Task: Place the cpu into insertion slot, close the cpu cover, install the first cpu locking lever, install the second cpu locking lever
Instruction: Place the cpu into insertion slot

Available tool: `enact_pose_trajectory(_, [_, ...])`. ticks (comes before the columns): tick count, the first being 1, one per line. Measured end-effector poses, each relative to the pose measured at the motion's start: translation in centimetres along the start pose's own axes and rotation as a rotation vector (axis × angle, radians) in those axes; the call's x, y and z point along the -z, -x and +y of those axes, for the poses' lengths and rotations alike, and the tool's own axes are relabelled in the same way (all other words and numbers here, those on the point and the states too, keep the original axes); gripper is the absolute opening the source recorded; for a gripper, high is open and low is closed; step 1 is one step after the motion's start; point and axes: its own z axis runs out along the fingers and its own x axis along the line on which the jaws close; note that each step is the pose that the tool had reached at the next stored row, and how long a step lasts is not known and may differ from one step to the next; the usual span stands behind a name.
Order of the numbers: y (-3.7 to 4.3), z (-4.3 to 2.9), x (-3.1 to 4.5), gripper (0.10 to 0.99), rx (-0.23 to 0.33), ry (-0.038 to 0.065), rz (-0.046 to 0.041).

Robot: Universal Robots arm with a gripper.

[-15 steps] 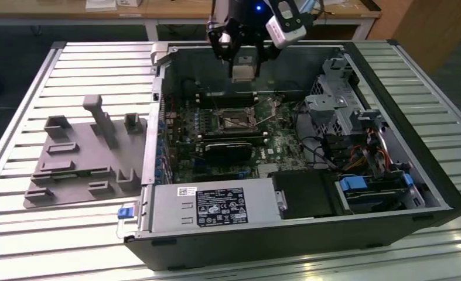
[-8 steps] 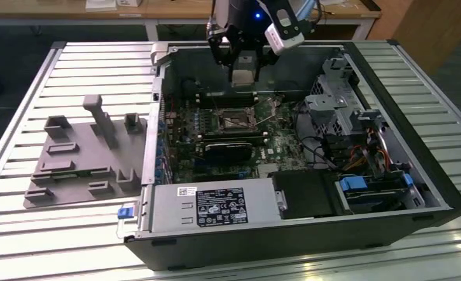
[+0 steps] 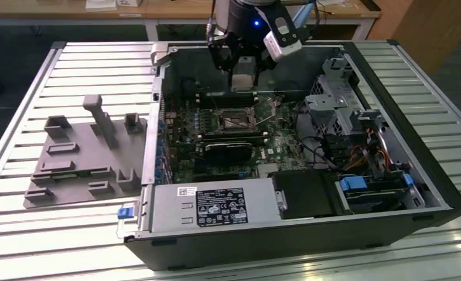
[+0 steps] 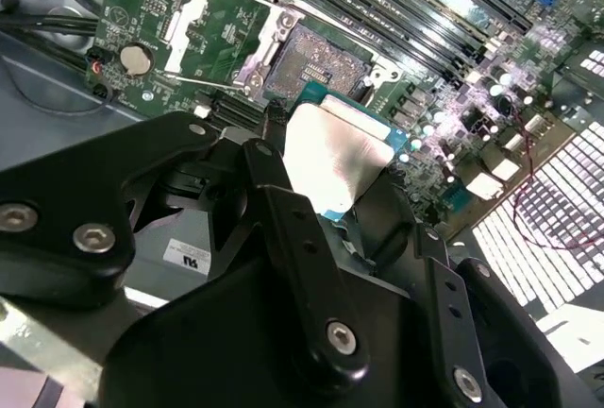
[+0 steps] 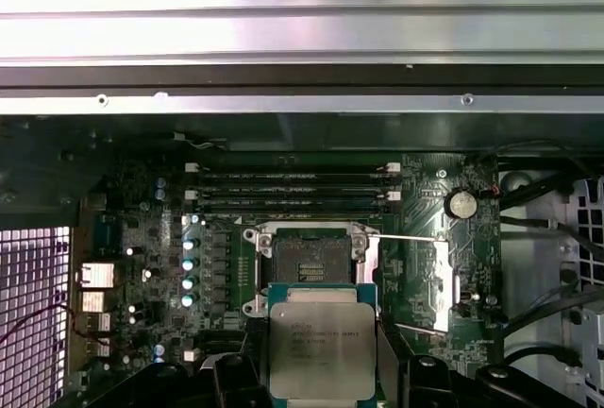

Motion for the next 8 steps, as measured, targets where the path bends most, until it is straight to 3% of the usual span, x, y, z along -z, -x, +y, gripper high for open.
enact_pose_trajectory(8, [0.03,-0.12,-1.37,0.537,0.000,0.000,0.0000])
